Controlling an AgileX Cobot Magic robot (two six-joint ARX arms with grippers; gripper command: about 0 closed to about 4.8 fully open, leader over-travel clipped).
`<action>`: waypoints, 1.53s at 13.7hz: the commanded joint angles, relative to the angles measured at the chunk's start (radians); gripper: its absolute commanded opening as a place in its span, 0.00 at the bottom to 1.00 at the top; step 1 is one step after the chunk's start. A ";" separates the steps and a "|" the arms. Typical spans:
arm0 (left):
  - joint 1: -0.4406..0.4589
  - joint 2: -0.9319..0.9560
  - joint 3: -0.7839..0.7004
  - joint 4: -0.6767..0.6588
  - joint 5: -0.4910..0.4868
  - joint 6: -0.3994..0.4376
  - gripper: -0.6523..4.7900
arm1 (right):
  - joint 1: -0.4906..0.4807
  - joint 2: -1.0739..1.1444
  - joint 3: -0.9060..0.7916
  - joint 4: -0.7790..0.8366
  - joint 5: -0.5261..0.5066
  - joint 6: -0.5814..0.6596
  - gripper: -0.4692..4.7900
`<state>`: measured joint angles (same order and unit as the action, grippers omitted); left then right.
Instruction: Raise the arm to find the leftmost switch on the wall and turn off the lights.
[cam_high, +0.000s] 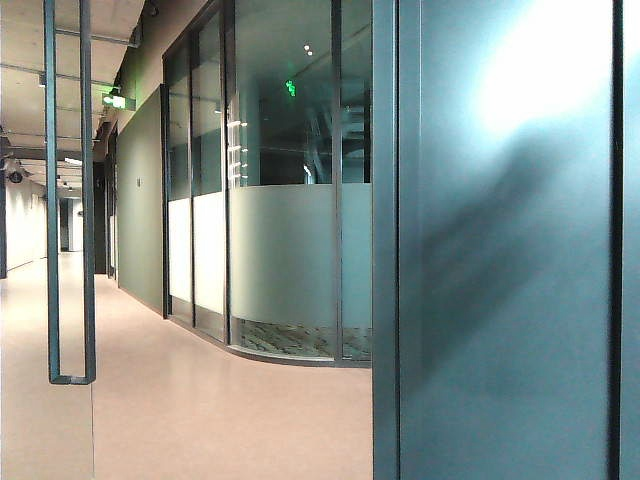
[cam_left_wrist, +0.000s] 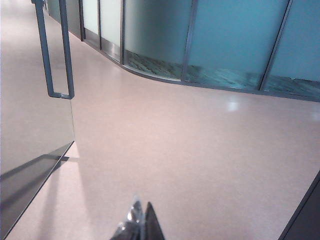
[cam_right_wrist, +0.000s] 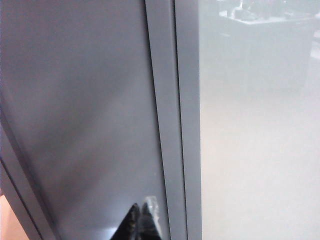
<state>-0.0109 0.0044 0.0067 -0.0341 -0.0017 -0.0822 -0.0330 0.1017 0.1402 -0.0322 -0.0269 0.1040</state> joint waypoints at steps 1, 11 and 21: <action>0.000 0.000 0.002 0.009 0.003 0.003 0.11 | 0.000 -0.017 -0.036 0.014 -0.002 0.014 0.09; 0.000 0.000 0.002 0.008 0.003 0.003 0.11 | 0.006 -0.100 -0.134 0.023 -0.002 0.053 0.09; 0.000 0.000 0.002 0.008 0.003 0.003 0.11 | 0.053 -0.100 -0.134 0.025 -0.002 0.042 0.09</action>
<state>-0.0109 0.0044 0.0067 -0.0345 -0.0017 -0.0818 0.0189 0.0040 0.0063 -0.0254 -0.0273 0.1490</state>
